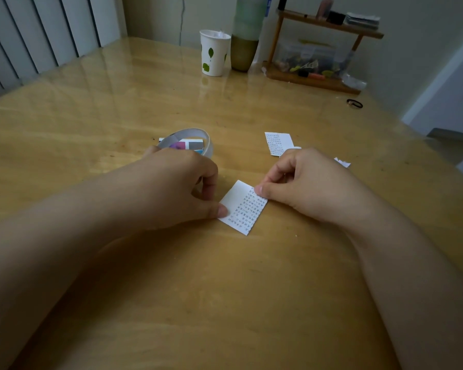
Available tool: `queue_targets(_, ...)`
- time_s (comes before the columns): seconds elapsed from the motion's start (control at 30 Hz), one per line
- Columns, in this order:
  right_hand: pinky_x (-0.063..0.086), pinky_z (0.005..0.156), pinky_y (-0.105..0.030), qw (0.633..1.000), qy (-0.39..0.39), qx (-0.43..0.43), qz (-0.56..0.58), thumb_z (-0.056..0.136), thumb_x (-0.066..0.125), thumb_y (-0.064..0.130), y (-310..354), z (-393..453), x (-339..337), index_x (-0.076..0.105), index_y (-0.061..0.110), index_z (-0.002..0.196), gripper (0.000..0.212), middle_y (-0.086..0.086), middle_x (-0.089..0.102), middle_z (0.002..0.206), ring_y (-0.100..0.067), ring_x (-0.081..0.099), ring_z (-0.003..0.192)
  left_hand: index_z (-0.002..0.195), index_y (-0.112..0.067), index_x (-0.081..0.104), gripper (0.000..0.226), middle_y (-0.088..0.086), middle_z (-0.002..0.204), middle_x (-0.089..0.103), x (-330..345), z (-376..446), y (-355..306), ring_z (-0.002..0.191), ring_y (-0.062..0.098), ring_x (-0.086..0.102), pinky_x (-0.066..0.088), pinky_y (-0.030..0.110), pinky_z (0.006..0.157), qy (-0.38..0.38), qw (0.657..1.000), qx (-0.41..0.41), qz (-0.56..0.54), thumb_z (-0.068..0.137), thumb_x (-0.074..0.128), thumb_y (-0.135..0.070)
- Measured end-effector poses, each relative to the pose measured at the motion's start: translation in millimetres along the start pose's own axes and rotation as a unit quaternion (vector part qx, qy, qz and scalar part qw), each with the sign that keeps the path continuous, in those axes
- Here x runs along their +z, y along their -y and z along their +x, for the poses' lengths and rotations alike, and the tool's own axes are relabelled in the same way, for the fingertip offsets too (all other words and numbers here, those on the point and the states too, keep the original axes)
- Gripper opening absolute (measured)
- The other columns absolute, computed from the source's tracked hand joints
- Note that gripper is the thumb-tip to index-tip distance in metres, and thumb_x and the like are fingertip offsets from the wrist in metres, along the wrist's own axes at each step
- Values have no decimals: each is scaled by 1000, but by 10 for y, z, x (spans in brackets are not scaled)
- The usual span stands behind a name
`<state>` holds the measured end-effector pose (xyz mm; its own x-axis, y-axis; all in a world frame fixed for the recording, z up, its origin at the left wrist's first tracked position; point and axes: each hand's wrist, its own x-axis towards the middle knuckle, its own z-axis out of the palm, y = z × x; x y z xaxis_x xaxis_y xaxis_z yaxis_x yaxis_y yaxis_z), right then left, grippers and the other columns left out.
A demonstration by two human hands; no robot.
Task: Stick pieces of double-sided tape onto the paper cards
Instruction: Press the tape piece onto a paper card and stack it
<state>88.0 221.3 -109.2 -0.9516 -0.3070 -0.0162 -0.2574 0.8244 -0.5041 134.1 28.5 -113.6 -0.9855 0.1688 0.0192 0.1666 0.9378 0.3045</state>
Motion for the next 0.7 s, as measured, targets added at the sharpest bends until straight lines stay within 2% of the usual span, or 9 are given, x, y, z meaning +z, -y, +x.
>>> queue_targets(0.13, 38, 48, -15, 999, -18, -10, -24, 78, 73, 39, 26, -19, 15, 70, 27, 69, 15, 9, 61, 71, -1, 50, 57, 69, -28, 50, 30, -11, 74, 53, -4, -11, -2, 67, -7, 40, 21, 22, 60, 1, 1000, 2, 0, 75, 63, -55)
queue_targets(0.27, 38, 59, -12, 998, -22, -36, -42, 79, 73, 32, 65, -32, 42, 70, 23, 75, 10, 6, 60, 76, -3, 49, 64, 71, -29, 52, 30, -11, 79, 56, 14, 0, 8, 70, -9, 38, 20, 21, 69, 0, 1000, -2, 0, 75, 61, -57)
queue_targets(0.33, 37, 59, -12, 998, -31, -36, -40, 78, 74, 31, 61, -38, 38, 68, 23, 77, 10, 8, 58, 73, -1, 49, 63, 70, -29, 52, 30, -14, 76, 55, 28, 2, 11, 72, -5, 42, 21, 22, 74, -7, 1000, -5, 7, 75, 61, -57)
queue_targets(0.43, 36, 57, -8, 997, -47, -54, -12, 76, 76, 30, 60, -54, 40, 66, 25, 78, 12, 12, 51, 65, 9, 46, 64, 70, -28, 52, 30, -18, 71, 52, 47, 4, 8, 71, -7, 43, 25, 21, 72, -19, 1000, -6, 11, 76, 61, -57)
queue_targets(0.5, 37, 59, -9, 995, -33, -89, 7, 77, 76, 31, 114, -83, 81, 65, 28, 74, 11, 11, 52, 71, 7, 46, 69, 71, -28, 51, 31, -18, 70, 51, 57, 3, 9, 70, -7, 43, 23, 21, 77, -19, 1000, -6, 15, 77, 59, -57)
queue_targets(0.63, 43, 69, -22, 989, 50, -140, 23, 78, 73, 30, 225, -107, 206, 64, 30, 71, 11, 8, 52, 80, -4, 50, 74, 71, -27, 50, 33, -16, 68, 51, 62, -2, 11, 68, -5, 44, 22, 21, 79, -16, 1000, 3, 18, 77, 57, -59)
queue_targets(0.7, 41, 64, -18, 991, 44, -126, 25, 80, 73, 28, 179, -60, 199, 64, 28, 72, 11, 9, 51, 78, -2, 48, 69, 74, -27, 50, 31, -16, 71, 51, 48, -4, 16, 70, -6, 43, 23, 21, 78, -3, 1000, -5, 12, 77, 59, -58)
